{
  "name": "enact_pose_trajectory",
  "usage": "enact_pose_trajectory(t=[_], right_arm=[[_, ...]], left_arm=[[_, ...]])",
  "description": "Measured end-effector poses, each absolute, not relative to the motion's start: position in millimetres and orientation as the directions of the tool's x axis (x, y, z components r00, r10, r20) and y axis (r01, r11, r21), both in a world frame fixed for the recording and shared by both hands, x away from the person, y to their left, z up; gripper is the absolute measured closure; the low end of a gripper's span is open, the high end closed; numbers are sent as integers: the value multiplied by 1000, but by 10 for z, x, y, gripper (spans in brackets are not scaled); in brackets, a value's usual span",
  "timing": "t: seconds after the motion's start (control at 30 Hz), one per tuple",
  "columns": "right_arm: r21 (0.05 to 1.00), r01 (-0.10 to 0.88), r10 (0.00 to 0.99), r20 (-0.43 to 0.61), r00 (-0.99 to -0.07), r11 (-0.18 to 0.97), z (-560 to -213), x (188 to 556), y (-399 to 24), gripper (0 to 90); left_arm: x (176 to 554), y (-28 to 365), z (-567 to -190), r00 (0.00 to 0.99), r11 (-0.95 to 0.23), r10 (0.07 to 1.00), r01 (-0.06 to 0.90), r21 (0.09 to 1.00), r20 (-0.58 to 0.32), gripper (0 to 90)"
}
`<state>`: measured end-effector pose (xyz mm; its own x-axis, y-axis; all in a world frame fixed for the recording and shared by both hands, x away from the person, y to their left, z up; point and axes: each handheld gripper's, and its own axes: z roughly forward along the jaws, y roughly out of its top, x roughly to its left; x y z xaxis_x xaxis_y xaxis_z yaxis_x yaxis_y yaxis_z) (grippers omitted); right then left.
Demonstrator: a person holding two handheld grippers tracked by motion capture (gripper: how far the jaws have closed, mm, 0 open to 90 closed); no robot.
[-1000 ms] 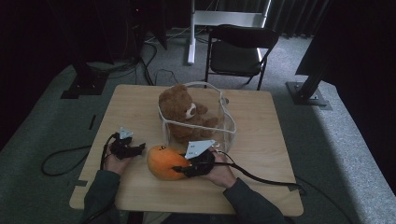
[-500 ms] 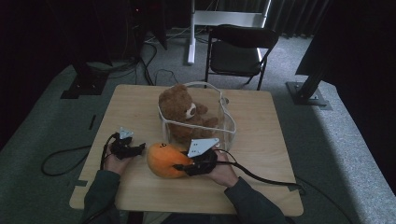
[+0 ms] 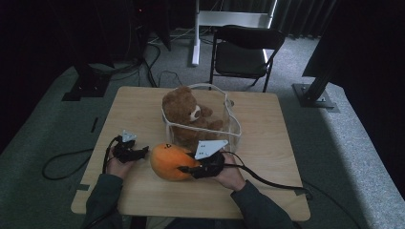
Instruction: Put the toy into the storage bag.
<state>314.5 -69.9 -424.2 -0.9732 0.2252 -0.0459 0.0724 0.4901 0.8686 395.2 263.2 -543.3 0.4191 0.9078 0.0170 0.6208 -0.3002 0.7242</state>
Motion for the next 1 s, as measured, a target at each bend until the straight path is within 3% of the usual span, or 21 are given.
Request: enact_pose_trajectory(t=[1.0], right_arm=[[892,49,235,-65,-970,449,-4088,3108,-776,553]], left_arm=[[3951,2631,-5432,420,-301,907,621,724,17,300]])
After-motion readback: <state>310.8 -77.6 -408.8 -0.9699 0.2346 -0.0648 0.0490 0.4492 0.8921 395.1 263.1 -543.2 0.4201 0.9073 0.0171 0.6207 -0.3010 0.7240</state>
